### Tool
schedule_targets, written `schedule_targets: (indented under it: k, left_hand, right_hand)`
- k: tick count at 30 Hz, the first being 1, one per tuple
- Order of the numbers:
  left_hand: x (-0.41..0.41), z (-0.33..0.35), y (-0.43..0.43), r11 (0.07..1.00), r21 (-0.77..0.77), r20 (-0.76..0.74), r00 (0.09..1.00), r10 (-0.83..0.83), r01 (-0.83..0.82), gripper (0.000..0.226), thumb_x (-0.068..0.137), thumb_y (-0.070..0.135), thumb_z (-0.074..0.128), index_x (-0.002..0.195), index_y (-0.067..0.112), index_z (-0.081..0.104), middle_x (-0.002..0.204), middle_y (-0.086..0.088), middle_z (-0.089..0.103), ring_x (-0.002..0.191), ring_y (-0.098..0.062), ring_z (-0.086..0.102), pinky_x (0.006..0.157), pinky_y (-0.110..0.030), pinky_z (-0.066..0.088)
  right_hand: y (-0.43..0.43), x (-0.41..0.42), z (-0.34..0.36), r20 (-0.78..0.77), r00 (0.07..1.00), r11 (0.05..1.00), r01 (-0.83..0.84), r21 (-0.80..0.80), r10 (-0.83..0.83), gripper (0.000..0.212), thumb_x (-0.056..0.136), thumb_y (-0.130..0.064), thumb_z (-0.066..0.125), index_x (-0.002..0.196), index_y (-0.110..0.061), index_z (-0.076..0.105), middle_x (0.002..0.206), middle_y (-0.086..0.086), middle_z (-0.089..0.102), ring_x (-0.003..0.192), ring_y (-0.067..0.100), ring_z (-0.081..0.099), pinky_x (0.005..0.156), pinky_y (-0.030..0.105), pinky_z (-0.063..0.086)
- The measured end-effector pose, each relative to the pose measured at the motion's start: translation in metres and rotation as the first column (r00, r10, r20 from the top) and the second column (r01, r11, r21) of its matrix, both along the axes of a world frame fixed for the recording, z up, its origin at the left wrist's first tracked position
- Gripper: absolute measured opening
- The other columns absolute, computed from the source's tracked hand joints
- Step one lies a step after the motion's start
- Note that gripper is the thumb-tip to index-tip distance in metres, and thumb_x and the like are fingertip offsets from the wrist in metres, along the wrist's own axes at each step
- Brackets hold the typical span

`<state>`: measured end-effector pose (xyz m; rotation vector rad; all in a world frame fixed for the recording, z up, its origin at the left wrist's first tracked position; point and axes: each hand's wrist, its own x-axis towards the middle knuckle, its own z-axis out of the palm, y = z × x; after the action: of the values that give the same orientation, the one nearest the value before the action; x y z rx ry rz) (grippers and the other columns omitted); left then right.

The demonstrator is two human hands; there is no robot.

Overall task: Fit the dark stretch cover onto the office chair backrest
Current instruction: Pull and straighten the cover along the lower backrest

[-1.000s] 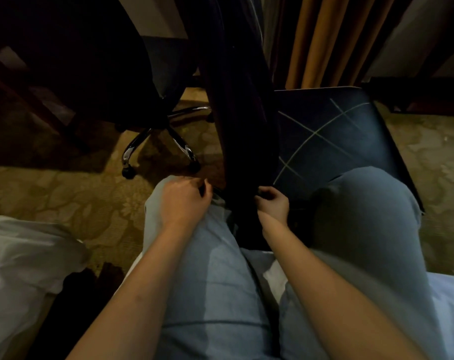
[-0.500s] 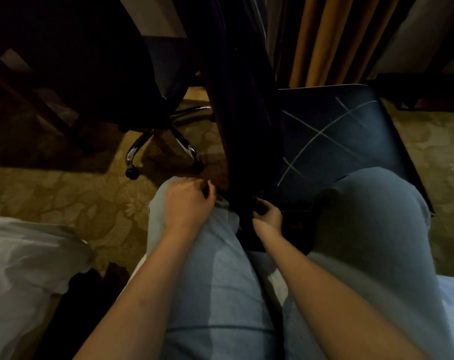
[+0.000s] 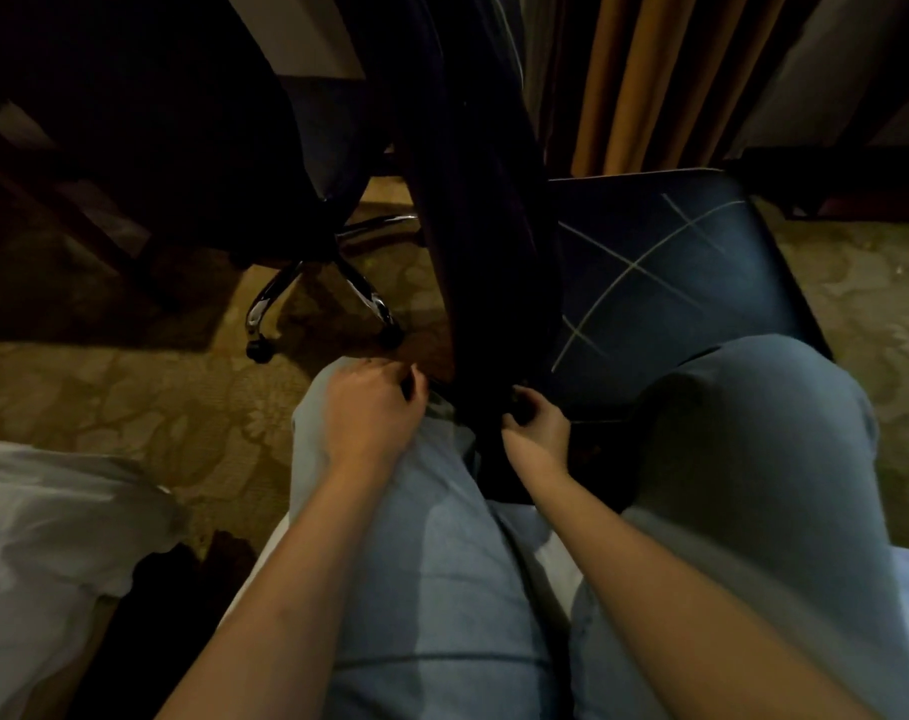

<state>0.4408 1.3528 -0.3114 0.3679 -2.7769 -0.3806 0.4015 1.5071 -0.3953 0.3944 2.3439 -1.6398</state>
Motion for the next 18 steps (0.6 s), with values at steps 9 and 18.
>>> schedule_targets:
  k: [9, 18]
  left_hand:
    - [-0.004, 0.0, 0.002, 0.999, -0.027, -0.011, 1.0, -0.017, 0.017, 0.024, 0.09, 0.021, 0.059, 0.074, 0.012, 0.075, 0.067, -0.003, 0.069, 0.064, -0.019, 0.06, 0.066, -0.027, 0.041]
    - [-0.004, -0.004, 0.001, 0.999, -0.036, -0.011, 1.0, -0.014, 0.014, 0.026, 0.09, 0.023, 0.057, 0.076, 0.012, 0.075, 0.072, -0.004, 0.071, 0.069, -0.021, 0.063, 0.067, -0.03, 0.045]
  right_hand:
    - [0.002, -0.007, -0.011, 0.119, 0.99, 0.997, -0.076, 0.031, 0.072, 0.038, 0.083, -0.002, 0.066, 0.121, -0.008, 0.063, 0.113, 0.01, 0.067, 0.11, 0.021, 0.06, 0.092, 0.023, 0.044]
    - [0.003, 0.011, 0.013, -0.052, 0.998, 0.99, 0.031, -0.137, -0.038, 0.023, 0.076, 0.003, 0.062, 0.077, -0.019, 0.067, 0.07, -0.008, 0.066, 0.065, -0.005, 0.06, 0.061, 0.007, 0.045]
